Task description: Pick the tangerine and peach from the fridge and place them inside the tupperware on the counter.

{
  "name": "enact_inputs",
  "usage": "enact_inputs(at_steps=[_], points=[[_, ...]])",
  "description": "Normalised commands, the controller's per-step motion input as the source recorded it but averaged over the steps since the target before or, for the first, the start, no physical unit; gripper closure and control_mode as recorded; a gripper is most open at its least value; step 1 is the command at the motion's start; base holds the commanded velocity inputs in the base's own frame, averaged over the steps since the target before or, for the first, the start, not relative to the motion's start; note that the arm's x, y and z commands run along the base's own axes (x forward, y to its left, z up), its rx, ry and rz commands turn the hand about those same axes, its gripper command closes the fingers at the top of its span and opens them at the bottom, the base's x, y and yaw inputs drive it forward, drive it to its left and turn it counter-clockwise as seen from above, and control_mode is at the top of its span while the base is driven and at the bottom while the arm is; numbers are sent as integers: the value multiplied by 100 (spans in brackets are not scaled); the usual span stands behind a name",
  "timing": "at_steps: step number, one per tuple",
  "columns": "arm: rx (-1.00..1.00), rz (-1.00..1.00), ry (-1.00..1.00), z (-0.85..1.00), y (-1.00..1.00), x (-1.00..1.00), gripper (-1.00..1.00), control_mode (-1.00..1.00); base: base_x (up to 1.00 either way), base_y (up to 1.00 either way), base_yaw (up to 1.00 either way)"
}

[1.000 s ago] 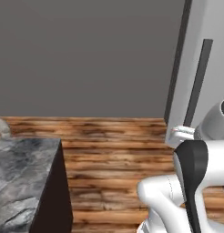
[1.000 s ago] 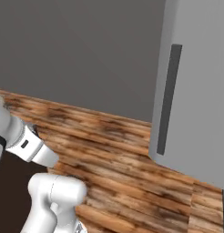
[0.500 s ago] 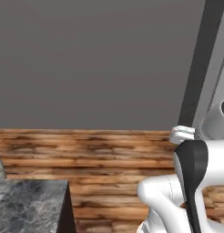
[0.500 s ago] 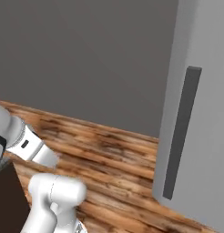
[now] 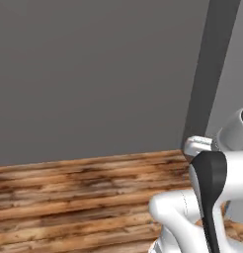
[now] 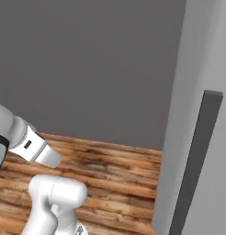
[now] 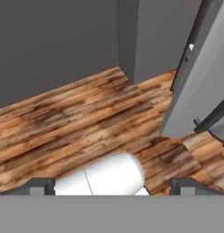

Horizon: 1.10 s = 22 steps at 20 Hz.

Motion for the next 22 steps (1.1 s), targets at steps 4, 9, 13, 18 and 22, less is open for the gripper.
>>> enact_inputs(at_steps=[4, 9, 13, 18, 22], points=[[0, 0, 0, 0, 0, 0, -100, 100, 73, 31, -83], [0, 0, 0, 0, 0, 0, -100, 100, 84, 46, -78], [0, 0, 0, 0, 0, 0, -100, 100, 89, 58, -68], [0, 0, 0, 0, 0, 0, -100, 100, 83, 58, -78], [0, 0, 0, 0, 0, 0, -100, 100, 81, 52, -78]])
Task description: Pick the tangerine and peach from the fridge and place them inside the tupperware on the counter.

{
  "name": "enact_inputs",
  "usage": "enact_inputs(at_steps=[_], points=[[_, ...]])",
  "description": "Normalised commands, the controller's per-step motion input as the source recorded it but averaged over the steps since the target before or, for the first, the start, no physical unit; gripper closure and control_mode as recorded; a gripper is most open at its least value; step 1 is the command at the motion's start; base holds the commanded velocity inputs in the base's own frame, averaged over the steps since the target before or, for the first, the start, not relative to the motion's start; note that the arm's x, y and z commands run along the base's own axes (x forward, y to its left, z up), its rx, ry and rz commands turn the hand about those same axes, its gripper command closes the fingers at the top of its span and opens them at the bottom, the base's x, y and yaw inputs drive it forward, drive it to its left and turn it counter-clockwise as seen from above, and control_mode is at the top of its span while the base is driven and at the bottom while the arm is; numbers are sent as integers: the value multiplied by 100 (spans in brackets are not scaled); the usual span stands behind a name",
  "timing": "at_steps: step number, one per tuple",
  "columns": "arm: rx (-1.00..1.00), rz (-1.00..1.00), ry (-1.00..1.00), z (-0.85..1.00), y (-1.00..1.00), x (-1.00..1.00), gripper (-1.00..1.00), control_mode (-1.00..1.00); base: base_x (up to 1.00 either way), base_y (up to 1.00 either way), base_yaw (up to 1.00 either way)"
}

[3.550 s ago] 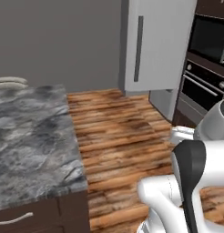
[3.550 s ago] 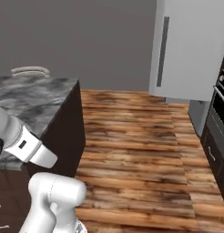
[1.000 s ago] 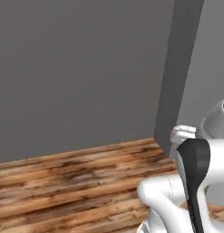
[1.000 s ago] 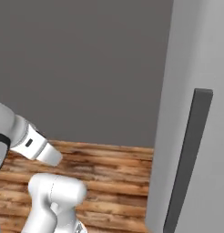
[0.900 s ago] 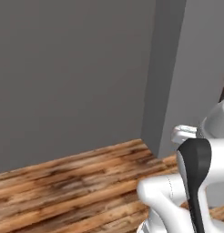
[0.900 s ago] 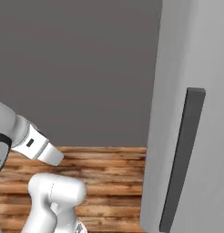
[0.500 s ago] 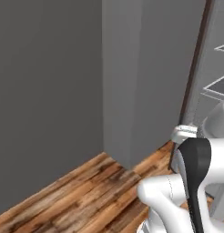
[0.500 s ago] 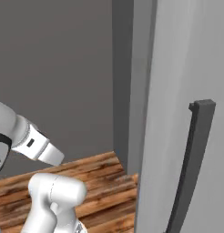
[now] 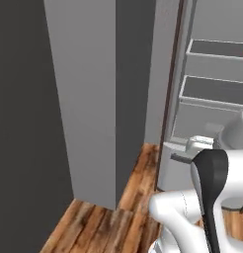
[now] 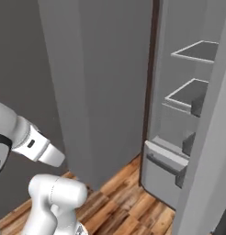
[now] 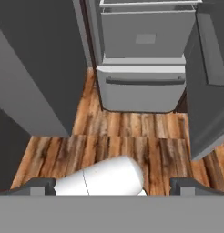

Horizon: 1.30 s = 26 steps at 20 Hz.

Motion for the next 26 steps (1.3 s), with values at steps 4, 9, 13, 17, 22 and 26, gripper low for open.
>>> enact_inputs(at_steps=[4, 9, 13, 17, 22, 26], points=[[0, 0, 0, 0, 0, 0, -100, 100, 75, 22, -63], [0, 0, 0, 0, 0, 0, -100, 100, 72, 0, -44], [0, 0, 0, 0, 0, 0, -100, 100, 72, 0, -39], [0, 0, 0, 0, 0, 0, -100, 100, 67, 15, -53], [0, 0, 0, 0, 0, 0, -100, 100, 65, 19, -56], [0, 0, 0, 0, 0, 0, -100, 100, 66, 26, -36]])
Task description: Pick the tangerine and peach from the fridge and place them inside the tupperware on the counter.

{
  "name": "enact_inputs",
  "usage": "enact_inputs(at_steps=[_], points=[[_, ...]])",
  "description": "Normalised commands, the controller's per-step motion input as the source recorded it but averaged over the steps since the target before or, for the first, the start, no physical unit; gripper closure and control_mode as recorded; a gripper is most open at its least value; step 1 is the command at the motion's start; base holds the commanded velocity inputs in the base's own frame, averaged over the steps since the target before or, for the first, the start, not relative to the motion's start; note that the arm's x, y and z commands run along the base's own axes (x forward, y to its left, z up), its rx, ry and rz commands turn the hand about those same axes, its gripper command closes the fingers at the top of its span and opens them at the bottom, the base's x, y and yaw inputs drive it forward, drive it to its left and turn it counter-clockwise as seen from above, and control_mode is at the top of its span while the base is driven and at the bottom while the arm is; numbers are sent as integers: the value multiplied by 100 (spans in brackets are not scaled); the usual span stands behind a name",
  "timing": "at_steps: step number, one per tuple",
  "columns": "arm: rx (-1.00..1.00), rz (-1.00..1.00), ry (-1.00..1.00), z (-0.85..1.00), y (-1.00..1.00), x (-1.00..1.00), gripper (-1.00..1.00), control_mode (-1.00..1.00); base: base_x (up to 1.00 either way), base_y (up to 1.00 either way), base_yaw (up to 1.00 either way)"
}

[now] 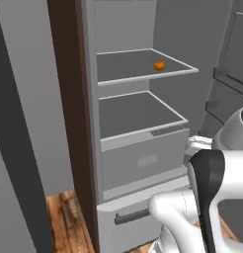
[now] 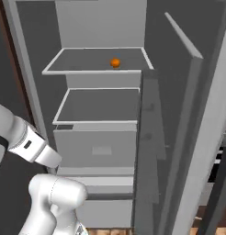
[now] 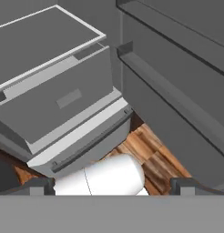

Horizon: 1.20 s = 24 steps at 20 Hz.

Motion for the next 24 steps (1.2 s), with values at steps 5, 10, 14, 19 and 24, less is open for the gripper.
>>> enact_inputs(at_steps=[5, 10, 14, 19, 24], points=[[0, 0, 0, 0, 0, 0, -100, 100, 58, 20, 4], [0, 0, 0, 0, 0, 0, -100, 100, 68, -9, 4], [0, 0, 0, 0, 0, 0, -100, 100, 84, -9, 5], [0, 5, -9, 18, -15, 17, -100, -100, 39, -15, 8], [-1, 6, -8, 70, -27, 53, -100, -100, 0, 0, 0]])
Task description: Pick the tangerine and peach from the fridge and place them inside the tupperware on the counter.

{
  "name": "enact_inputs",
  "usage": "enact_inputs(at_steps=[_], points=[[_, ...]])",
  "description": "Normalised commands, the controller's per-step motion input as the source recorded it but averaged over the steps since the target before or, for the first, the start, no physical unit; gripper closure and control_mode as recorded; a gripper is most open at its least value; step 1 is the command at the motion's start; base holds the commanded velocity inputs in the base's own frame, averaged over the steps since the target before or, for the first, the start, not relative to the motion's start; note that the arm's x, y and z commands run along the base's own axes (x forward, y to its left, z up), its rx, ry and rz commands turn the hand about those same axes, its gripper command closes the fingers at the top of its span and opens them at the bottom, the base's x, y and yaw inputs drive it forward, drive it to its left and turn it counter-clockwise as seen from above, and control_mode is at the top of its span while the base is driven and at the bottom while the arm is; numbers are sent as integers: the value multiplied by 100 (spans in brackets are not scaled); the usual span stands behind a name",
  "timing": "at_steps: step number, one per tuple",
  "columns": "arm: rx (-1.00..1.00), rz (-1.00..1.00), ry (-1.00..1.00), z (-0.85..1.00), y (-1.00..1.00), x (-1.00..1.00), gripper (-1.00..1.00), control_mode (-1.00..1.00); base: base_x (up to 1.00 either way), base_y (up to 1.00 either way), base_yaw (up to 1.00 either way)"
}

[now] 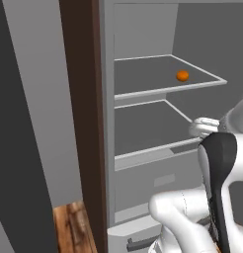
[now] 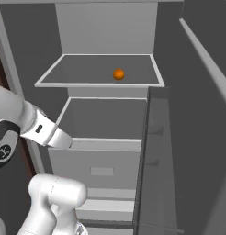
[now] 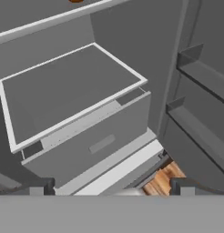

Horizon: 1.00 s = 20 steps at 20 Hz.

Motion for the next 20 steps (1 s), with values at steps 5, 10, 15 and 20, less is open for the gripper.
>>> enact_inputs(at_steps=[5, 10, 15, 20], points=[[-5, 0, 1, 69, -21, 69, -100, -100, 0, 0, 0], [0, 0, 4, 35, -13, 65, -100, -100, 0, 0, 0], [0, 4, -1, 0, -11, 70, -100, -100, 0, 0, 0], [0, 2, 0, 0, -25, 69, -100, -100, 0, 0, 0]])
